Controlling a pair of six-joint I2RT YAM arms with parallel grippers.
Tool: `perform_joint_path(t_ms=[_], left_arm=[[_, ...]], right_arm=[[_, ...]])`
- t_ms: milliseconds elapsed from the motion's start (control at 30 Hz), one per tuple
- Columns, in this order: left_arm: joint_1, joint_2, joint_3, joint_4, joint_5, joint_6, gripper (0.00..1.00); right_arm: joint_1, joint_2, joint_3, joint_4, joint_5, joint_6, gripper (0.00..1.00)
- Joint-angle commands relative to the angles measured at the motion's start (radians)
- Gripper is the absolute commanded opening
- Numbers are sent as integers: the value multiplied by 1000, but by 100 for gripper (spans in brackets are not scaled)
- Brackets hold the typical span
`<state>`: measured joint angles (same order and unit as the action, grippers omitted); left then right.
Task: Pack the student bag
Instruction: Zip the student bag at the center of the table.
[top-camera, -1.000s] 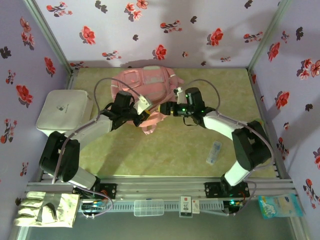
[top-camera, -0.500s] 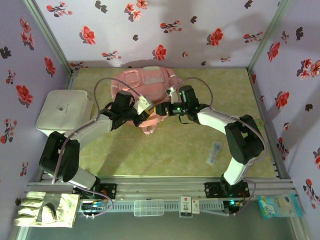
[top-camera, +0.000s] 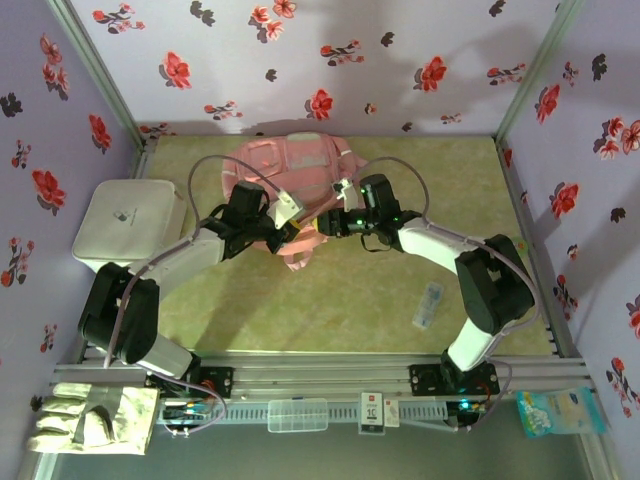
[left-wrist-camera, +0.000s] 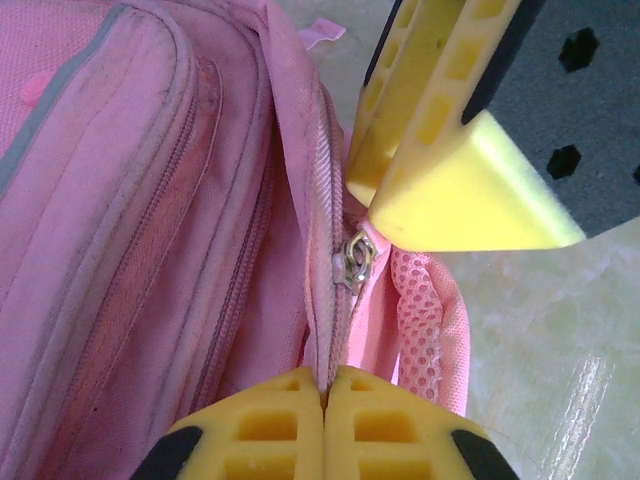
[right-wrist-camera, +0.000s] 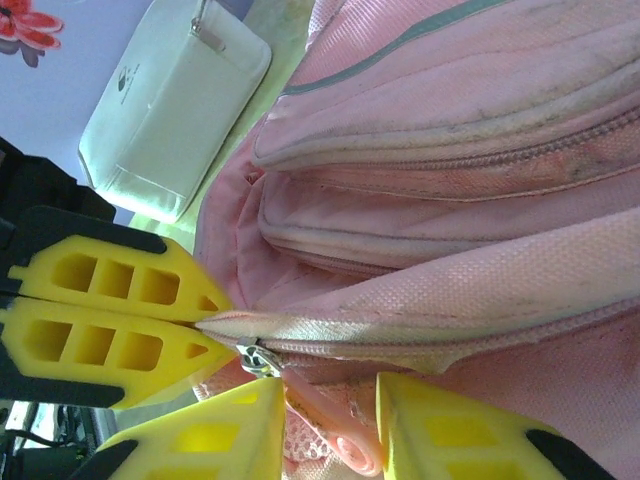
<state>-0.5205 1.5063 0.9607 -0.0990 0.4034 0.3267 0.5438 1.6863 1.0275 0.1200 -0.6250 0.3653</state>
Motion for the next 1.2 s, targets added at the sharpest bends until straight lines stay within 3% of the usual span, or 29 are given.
perform_joint_path(t_ms=[0,267,467,600,800,1000,1100,1167], left_arm=[[-3,0,64,50,43,-9,0],[-3,1,69,42,44,-8,0],[-3,0,70,38,40,-8,0],[-3,-4,70,16,0,8,0],[-3,-11,72,-34,-34,38,0],[-3,-28,67,-51,-33,51,0],[-3,-37,60,-53,-32,48,0],[-3,-39,56,-52,-28,41,0]], right_arm=[[18,-24,-8,-41,13,-33,27],[37,-1,23,-71,32,-59,27],[52,-12,36,-128,124,-91,12],[54,-91,-7,-162,307,-85,0],[56,-265,-94,-220,605,-77,0],[50,-238,-44,-339,904,-47,0],[39,-186,1,-350,855,-47,0],[39,-177,11,-323,734,-58,0]])
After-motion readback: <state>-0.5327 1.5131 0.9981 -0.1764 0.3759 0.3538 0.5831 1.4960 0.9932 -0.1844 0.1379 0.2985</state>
